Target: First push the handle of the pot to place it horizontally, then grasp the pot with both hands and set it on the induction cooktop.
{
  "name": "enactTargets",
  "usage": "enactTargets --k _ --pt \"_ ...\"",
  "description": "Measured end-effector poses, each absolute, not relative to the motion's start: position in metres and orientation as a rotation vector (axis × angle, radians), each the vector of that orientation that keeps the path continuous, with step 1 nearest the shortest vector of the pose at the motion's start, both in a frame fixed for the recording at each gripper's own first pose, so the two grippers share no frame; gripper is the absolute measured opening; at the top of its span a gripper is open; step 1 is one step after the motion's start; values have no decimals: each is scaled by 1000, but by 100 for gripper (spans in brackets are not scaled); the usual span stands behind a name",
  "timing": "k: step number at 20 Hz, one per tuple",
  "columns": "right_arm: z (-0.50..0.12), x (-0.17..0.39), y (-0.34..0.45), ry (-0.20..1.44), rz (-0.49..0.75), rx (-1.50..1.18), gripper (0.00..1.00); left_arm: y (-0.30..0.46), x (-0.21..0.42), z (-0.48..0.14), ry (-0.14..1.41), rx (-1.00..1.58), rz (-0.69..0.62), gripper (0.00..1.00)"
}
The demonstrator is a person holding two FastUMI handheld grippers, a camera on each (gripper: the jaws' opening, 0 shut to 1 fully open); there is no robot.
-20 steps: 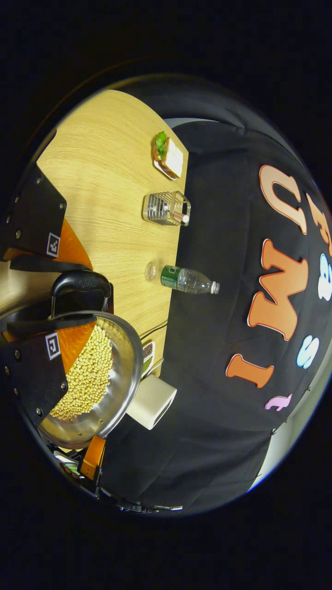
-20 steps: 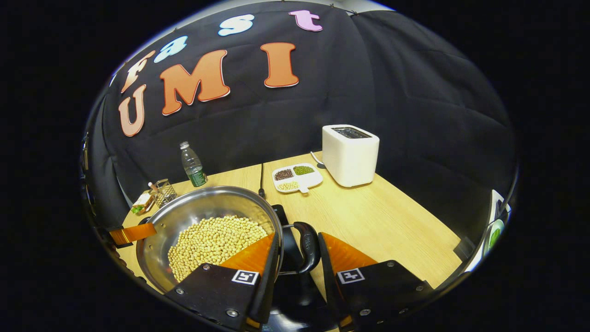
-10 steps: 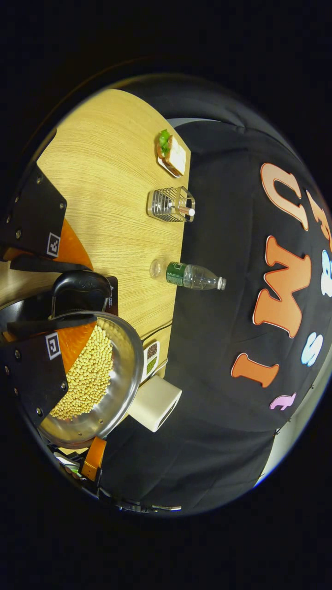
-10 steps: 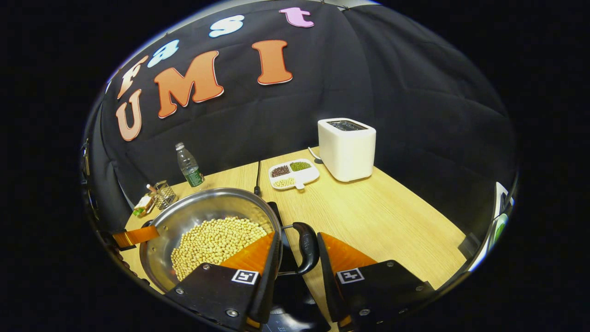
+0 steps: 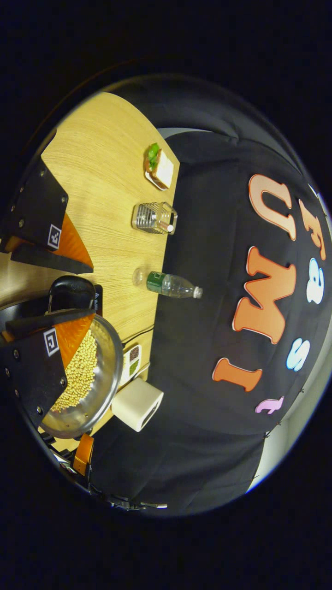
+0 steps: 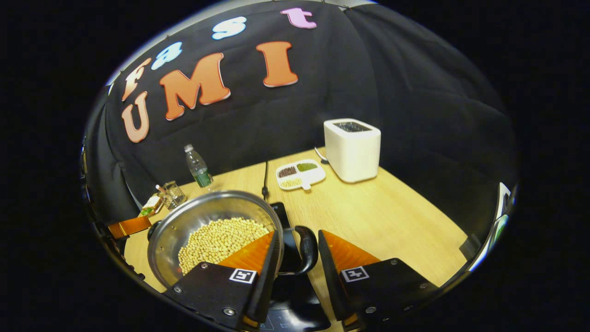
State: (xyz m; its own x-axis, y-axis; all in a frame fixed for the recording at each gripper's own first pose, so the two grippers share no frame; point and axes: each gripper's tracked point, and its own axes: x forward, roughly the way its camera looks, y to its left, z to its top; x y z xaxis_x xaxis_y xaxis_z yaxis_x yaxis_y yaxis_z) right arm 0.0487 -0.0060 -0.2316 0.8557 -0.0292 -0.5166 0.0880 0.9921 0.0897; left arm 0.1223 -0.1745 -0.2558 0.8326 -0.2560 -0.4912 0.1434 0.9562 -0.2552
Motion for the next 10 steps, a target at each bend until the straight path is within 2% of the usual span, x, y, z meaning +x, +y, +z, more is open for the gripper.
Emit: enactTargets --k 1,2,3,4,5,7,10 --pt "-212 46 -7 501 -51 96 56 -169 121 -241 524 -230 -205 48" --pt "-192 46 -7 461 -42 81 53 -165 119 -226 495 -242 -200 52" --pt "-171 45 -8 421 -38 63 67 -158 118 -211 461 -240 -190 60" --pt "-151 44 -9 383 -38 46 71 -148 116 -195 426 -228 -174 61" --pt "-132 43 -9 347 -39 31 80 -140 112 -174 391 -219 -167 65" --pt "-100 36 -6 290 -33 12 90 -126 104 -140 324 -203 -153 79" --pt "-61 27 -6 216 -38 -17 94 -101 89 -87 228 -176 -126 80"
